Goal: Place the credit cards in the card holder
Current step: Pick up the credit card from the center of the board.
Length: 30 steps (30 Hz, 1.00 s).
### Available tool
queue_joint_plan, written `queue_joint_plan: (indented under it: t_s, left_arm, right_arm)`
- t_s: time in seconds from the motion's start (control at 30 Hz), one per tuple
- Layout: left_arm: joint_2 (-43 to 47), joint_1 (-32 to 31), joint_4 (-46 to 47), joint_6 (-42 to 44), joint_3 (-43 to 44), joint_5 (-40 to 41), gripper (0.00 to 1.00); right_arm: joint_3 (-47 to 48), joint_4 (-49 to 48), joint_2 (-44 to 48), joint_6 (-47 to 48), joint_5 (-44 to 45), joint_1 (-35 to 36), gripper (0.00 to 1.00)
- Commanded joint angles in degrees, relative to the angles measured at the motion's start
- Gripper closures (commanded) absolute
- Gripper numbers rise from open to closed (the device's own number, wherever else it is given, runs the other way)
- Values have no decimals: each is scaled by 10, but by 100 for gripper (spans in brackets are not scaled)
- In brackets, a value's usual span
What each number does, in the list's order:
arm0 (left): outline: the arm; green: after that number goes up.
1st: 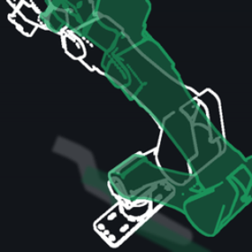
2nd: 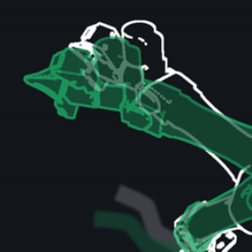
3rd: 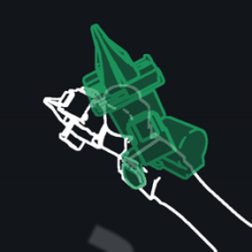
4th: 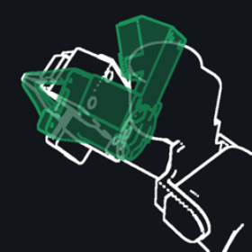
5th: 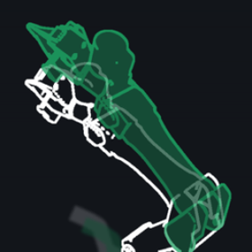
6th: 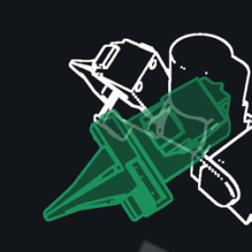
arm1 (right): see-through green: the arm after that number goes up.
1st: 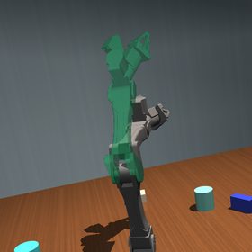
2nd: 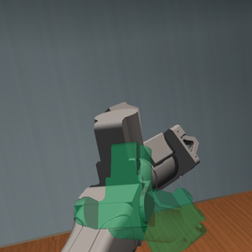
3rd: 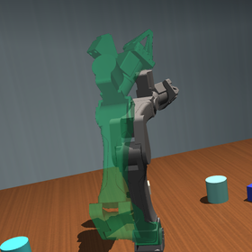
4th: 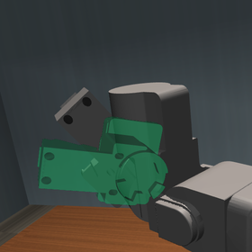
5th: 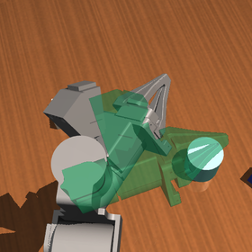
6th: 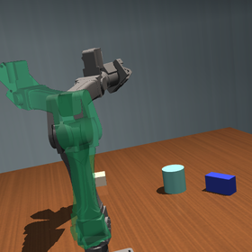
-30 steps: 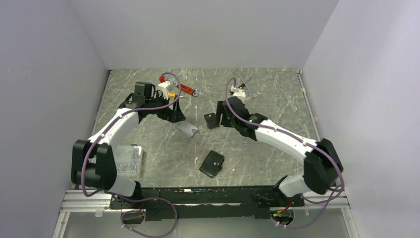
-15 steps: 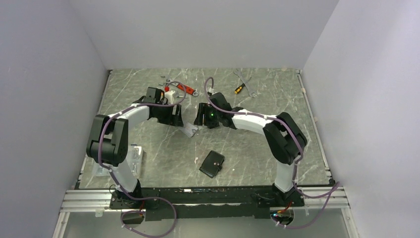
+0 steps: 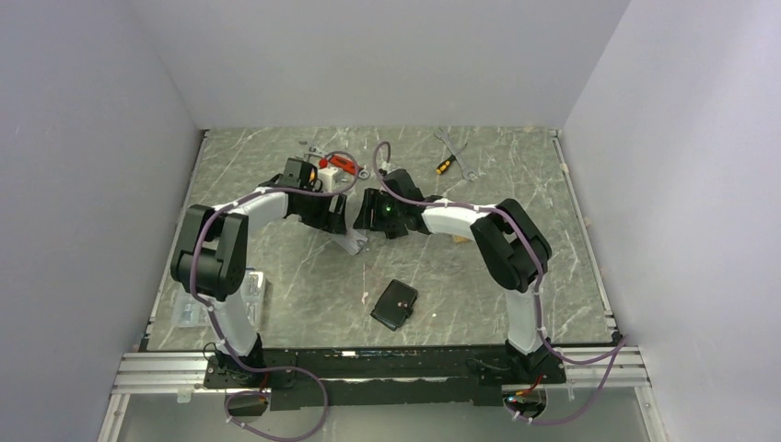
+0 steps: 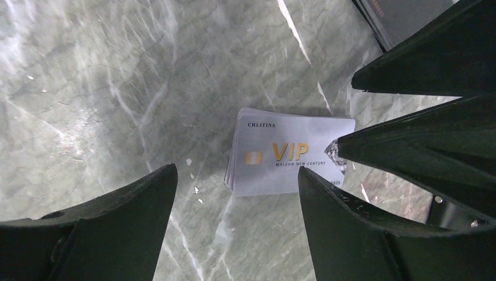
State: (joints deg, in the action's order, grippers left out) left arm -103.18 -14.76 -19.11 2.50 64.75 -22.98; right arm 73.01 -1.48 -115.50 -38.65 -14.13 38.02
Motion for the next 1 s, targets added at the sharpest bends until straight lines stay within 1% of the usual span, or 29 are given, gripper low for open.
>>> queue_joint_plan:
  t_s: [0.0,0.1,0.2,0.27,0.33,0.43,0.47,0.5,0.53,0.57,0.67,0.73,0.83,0.9,0.97]
  left_arm:
    - [-24,0,-4,-11,14,-42,18]
    - [-36,0,-6,-18,17,-46,19]
    - [-41,-1,-14,-21,24,-36,21]
    - [-44,-2,-20,-21,29,-15,25]
    - [-50,-5,-32,-18,39,-3,30]
    - [-47,-9,-34,-14,41,7,39]
    - [-43,-10,-34,-10,41,7,40]
    - [-34,-10,-40,-5,43,1,37]
    - [-27,-10,-48,1,46,-3,32]
    - [-10,-11,-56,9,50,-5,26]
    - [33,-11,-93,51,65,-7,10]
    - [54,-11,-127,95,79,-12,7]
    - [77,-14,-152,158,74,-13,8]
    - [79,-20,-164,192,69,0,13]
    - [76,-28,-172,216,62,22,20]
  right_arm:
    - [-13,-46,5,-16,-2,-1,46]
    - [-40,-57,25,-17,11,-1,47]
    - [-52,-56,31,-14,14,-1,41]
    - [-56,-59,27,-17,9,0,35]
    - [-61,-72,21,-25,2,-1,31]
    - [-63,-86,14,-34,-4,-1,30]
    - [-61,-87,12,-34,-5,-1,30]
    - [-60,-88,10,-34,-6,-1,31]
    - [-60,-89,8,-32,-7,-1,31]
    - [-56,-86,5,-31,-6,-1,31]
    - [-48,-88,-4,-29,-16,-5,34]
    - [-42,-97,-13,-30,-28,-8,36]
    - [-34,-108,-28,-34,-47,-10,39]
    - [-31,-123,-38,-41,-68,-14,40]
    - [-25,-130,-49,-45,-87,-17,40]
